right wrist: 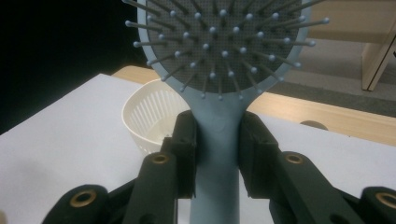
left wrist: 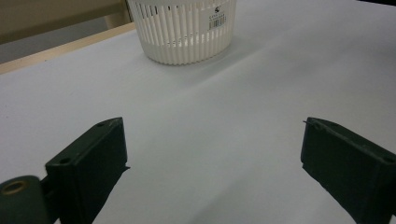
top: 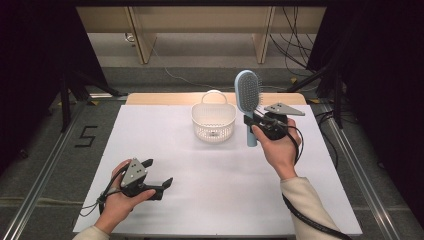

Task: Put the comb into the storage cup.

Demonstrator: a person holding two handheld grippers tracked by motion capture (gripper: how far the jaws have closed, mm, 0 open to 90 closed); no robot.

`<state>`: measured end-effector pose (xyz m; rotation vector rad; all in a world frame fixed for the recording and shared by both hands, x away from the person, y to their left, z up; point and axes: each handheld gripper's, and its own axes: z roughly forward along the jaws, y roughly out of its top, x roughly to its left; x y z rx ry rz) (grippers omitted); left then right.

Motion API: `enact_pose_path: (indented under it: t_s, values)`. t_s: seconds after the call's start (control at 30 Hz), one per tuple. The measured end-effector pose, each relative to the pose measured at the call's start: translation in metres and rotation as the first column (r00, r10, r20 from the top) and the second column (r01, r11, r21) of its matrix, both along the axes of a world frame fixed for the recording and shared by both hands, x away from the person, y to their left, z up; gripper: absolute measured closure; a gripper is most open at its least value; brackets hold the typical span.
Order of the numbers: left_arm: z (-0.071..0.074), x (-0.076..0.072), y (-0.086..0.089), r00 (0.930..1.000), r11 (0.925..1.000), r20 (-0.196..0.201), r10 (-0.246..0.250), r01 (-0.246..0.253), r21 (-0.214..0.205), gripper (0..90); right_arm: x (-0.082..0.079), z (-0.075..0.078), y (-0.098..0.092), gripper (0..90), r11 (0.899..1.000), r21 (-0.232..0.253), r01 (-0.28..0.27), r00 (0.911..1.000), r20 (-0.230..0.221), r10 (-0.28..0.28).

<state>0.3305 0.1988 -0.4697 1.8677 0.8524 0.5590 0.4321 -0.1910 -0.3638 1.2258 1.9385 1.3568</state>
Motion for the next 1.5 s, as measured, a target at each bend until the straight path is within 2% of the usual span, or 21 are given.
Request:
enact_pose_path:
  t_s: [1.5]
  values:
    - [0.0,0.0,0.001,1.0,1.0,-0.001,0.0,0.0,0.0,6.6,0.011,0.0,0.012,70.5,1.0,-0.012,-0.003,0.9998,0.018,0.004]
